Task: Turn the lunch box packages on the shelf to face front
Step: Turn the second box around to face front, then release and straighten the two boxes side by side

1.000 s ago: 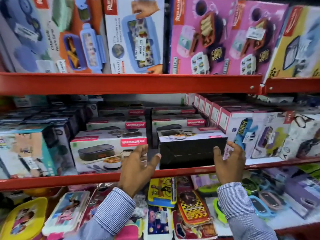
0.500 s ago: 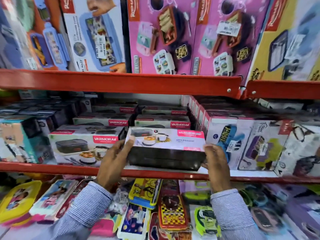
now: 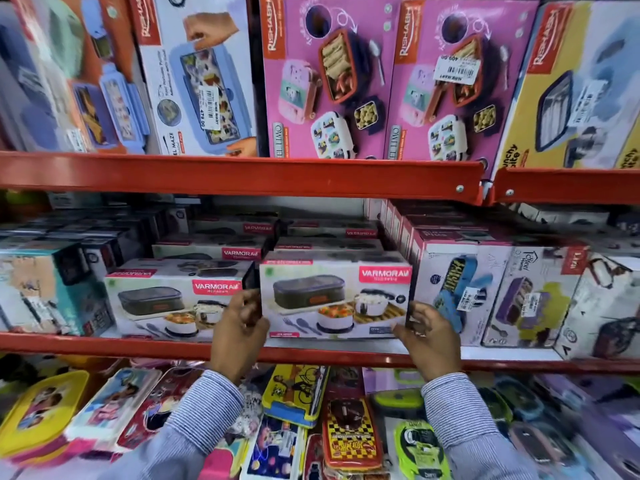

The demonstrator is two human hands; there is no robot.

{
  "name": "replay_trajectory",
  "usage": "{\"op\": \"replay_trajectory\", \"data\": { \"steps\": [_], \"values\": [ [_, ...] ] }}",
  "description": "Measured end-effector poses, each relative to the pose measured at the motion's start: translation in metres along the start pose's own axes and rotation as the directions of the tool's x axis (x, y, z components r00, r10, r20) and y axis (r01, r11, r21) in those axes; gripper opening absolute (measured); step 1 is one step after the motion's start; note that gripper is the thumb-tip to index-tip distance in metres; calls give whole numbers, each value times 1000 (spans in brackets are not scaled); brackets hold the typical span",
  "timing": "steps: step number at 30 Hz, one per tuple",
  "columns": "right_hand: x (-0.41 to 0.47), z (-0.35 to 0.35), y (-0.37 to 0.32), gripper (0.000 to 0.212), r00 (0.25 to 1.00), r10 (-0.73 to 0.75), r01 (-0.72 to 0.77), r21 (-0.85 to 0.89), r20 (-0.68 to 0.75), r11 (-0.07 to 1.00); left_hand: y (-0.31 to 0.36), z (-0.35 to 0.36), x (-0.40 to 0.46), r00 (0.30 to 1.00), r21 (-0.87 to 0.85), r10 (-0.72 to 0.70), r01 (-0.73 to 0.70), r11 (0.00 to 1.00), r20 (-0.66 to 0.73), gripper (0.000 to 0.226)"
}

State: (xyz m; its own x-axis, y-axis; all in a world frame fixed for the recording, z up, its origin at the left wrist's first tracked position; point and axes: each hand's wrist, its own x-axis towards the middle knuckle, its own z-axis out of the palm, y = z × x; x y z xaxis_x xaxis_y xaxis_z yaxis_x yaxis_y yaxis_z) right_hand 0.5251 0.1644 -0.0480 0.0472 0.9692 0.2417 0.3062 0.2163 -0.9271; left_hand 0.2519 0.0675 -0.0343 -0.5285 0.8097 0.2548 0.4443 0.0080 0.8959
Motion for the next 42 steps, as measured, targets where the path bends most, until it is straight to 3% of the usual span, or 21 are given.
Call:
{"op": "replay_trajectory", "data": {
  "steps": [5,21,28,30,32,35,39,42],
  "values": [
    [-1,17,17,42,998,46,-52,-163,-38,985,-23,15,-1,998,49,-56,55,997,22,46],
    [-14,18,26,37,999,-12,2,-204,-44,979,-30,16,-6,995,69,28,-22,997,-94,32],
    [-23,18,26,51,999,-7,-1,-174,-44,985,-28,9,-8,999,60,-3,6,998,-45,47],
    [-31,20,25,51,994,-29,16,-123,-106,992,-30,2,-10,1000,31,9,-9,999,-13,49],
    [-45,27,20,45,958,-101,75,-105,-270,992,-34,-11,-15,999,-4,35,-35,999,-19,45],
    [-78,55,0,33,872,-235,242,-39,-428,969,-43,-45,-25,984,-15,107,-110,994,-145,28],
    [-116,126,-31,26,931,-346,355,70,-116,932,-70,-105,-23,898,-31,129,-156,987,-422,18],
    [-127,186,-51,41,935,-348,342,92,61,935,-100,-148,-3,898,-39,72,-99,994,-434,31]
  ]
}}
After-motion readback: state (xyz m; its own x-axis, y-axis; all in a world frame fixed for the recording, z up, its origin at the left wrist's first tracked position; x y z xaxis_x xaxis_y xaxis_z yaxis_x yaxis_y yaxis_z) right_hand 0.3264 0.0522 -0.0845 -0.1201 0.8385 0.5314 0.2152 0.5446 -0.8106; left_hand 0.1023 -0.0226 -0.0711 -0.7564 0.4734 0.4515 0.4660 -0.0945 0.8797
